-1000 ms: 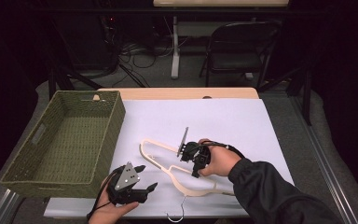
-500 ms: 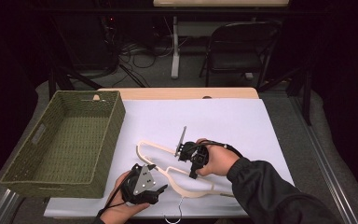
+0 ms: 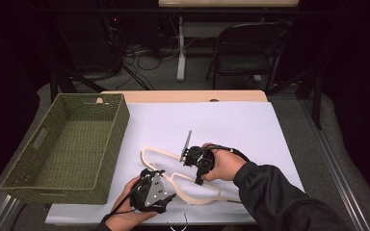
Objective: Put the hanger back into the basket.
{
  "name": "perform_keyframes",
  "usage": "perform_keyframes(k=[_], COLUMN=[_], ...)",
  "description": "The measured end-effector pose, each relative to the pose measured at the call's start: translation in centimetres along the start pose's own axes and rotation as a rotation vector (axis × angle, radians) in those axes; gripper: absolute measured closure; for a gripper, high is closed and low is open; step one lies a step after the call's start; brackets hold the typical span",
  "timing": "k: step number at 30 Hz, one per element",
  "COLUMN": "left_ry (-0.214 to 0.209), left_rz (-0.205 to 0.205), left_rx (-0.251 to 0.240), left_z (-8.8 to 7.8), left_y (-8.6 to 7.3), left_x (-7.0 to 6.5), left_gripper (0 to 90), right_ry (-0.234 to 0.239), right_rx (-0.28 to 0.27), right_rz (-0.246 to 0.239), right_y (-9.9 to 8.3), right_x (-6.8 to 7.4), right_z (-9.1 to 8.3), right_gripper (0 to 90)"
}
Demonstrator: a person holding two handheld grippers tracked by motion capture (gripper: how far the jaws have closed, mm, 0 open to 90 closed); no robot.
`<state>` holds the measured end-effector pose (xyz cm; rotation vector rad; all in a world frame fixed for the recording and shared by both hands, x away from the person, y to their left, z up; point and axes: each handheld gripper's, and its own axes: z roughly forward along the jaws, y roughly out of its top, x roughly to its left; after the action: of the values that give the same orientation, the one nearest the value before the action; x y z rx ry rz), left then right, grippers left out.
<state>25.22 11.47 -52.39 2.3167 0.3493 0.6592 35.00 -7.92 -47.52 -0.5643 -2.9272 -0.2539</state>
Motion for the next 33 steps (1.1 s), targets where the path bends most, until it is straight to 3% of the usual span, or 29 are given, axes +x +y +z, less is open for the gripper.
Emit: perform_keyframes(k=[13,20,22,33], left_ry=[-0.017,-0.094,-0.093,-0.101], left_rz=[0.005,0.017,0.028,-0.003], left_rx=[0.004,0.016,0.022,0.024], left_z=[1.1,2.4,2.5,2.3], left_y=[0.4,0.4,0.4,0.2], left_x=[0.0,-0.1,-0.1,0.3], left_gripper=[16.9,22.7,22.9,33.0], right_ry=[0.026,0.027,0.025,0.016], right_rx=[-0.012,-0.003,-0.004,0.005], right_rz=[-0.001,-0.008,-0.008,-0.025], right_y=[0.5,0.8,0.8,1.0], right_x=[0.3,0.4,0.4,0.4], right_z=[0.3,0.5,0.6,0.8], right_gripper=[85.5,85.5,85.5,85.3])
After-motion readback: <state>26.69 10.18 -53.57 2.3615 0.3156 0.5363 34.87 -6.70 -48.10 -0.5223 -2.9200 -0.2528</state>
